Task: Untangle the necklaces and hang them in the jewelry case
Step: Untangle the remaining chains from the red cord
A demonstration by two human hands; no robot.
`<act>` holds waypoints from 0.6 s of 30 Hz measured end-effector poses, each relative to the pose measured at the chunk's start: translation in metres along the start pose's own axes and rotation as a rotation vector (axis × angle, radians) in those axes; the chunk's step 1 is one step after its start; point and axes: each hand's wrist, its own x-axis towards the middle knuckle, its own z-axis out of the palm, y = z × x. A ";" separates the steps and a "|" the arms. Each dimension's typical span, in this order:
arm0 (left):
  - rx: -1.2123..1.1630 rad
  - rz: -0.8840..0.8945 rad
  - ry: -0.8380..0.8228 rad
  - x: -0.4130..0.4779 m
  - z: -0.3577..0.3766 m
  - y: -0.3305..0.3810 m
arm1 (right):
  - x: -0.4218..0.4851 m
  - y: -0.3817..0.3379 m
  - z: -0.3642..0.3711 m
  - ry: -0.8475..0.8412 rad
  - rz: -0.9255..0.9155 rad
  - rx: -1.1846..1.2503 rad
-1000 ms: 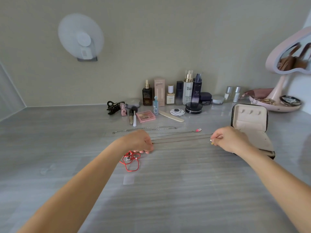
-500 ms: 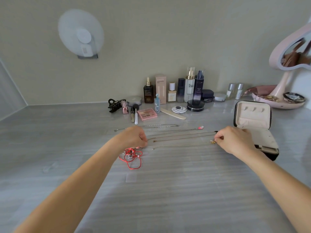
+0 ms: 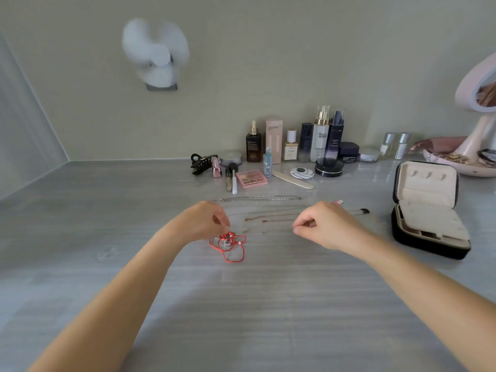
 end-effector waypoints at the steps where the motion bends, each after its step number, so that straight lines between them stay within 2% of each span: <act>1: -0.008 -0.017 -0.012 -0.002 0.002 -0.003 | 0.002 -0.010 0.006 -0.026 -0.029 0.015; 7: -0.058 -0.009 0.083 -0.005 0.017 -0.011 | 0.022 -0.052 0.035 -0.069 -0.094 0.068; 15: -0.333 0.005 0.200 -0.019 0.001 -0.010 | 0.025 -0.069 0.061 -0.028 -0.124 0.056; 18: -0.397 0.026 0.232 -0.025 -0.005 -0.007 | 0.022 -0.066 0.060 -0.008 -0.155 0.137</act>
